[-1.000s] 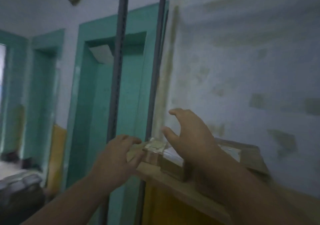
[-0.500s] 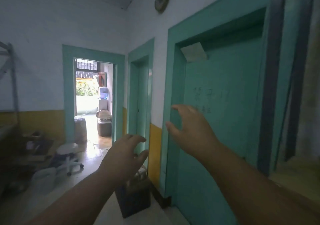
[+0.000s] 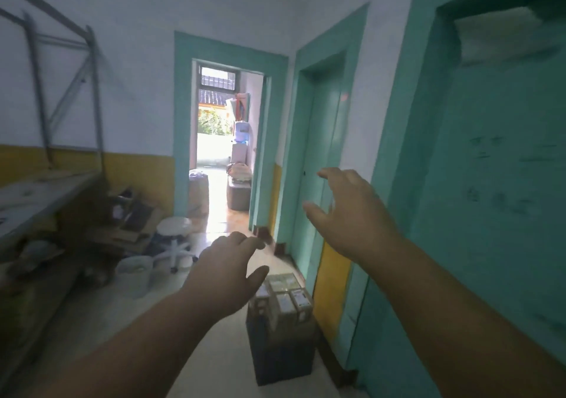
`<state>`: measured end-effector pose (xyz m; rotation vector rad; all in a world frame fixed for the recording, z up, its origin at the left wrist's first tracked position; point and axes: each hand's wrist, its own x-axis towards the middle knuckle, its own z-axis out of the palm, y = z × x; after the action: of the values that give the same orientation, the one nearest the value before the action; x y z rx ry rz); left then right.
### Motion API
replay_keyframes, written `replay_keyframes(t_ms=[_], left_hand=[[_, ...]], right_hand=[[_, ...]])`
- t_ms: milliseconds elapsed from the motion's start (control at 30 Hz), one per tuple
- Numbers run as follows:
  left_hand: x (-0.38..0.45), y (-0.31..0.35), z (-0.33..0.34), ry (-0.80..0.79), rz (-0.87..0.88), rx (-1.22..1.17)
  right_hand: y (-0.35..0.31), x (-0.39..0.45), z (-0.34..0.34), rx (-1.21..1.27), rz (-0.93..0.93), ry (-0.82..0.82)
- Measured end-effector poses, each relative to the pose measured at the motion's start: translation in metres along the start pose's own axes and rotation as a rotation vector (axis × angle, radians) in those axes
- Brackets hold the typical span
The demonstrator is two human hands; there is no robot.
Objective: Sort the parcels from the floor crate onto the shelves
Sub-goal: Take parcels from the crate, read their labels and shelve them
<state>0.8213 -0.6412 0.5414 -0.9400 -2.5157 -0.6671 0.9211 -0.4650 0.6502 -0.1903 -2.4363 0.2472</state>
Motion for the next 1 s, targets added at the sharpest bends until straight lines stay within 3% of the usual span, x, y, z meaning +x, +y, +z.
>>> replay_keyframes(t_ms=[200, 367, 500, 700, 1000], left_hand=[[0.078, -0.118, 0.026, -0.003, -0.19, 0.082], [0.148, -0.211, 0.077, 0.013, -0.223, 0.105], [0.235, -0.265, 0.127, 0.006, -0.166, -0.003], [0.355, -0.295, 0.228, -0.162, 0.002, -0.064], [0.507, -0.34, 0.375, -0.322, 0.096, -0.155]], right_hand=[[-0.024, 0.116, 0.132, 0.074, -0.083, -0.108], [-0.013, 0.192, 0.233, 0.055, -0.056, -0.095], [0.011, 0.254, 0.302, 0.052, 0.036, -0.083], [0.079, 0.314, 0.369, -0.008, 0.198, -0.093], [0.189, 0.425, 0.495, -0.093, 0.338, -0.15]])
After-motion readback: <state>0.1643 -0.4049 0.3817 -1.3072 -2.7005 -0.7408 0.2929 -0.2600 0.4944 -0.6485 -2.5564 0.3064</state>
